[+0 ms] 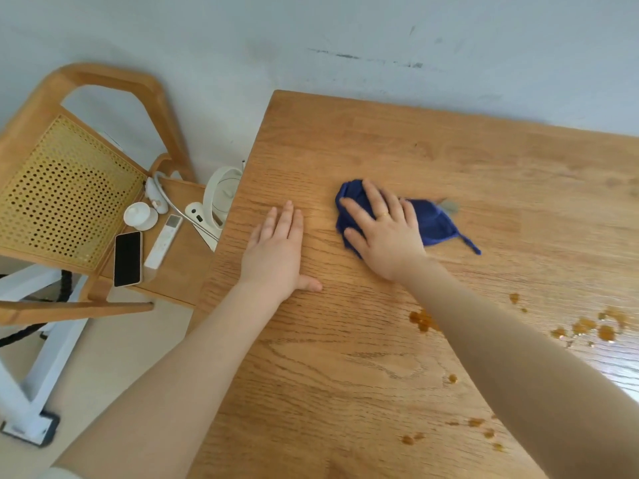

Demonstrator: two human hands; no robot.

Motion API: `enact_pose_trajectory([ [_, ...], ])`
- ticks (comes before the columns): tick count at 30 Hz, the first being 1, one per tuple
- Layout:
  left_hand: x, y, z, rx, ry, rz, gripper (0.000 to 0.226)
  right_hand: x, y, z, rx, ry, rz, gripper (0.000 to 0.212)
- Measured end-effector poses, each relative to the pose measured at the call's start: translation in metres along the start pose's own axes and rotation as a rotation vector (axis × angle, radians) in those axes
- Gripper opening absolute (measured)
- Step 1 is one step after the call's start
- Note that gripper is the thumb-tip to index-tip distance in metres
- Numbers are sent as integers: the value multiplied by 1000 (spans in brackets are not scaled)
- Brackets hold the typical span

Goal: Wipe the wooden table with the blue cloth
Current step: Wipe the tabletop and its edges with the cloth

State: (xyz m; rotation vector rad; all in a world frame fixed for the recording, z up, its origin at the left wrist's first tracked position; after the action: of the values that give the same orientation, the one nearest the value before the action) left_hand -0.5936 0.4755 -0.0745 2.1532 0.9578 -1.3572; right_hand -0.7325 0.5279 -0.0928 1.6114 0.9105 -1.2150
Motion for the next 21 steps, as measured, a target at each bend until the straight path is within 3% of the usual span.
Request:
enact_pose_trajectory([
  [4,-5,-18,-1,79,11,-6,112,5,3,-49,-159,18,-8,54],
  [9,-3,-53,-8,185,18,-81,101,-17,-72,-9,198,-9,59,54],
  [12,7,-69,-11,197,70,-82,111,-23,-94,5,254,16,54,52],
  [18,19,-84,-15,124,119,5,128,-9,-62,-69,43,-29,1,53],
  [21,18,-85,-16,102,112,2,129,1,-55,-100,-76,77,2,56],
])
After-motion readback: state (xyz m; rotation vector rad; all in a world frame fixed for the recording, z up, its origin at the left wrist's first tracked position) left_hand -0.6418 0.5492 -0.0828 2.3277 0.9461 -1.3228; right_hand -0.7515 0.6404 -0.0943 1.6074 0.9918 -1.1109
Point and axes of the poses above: each hand's wrist, its own z-axis towards the middle knuckle, its own x-axis out of the palm, y = z × x, the point moved 9 cm from there along z, towards the middle knuckle, and after that the axes turned 4 degrees about z, right-handed, at the moved point
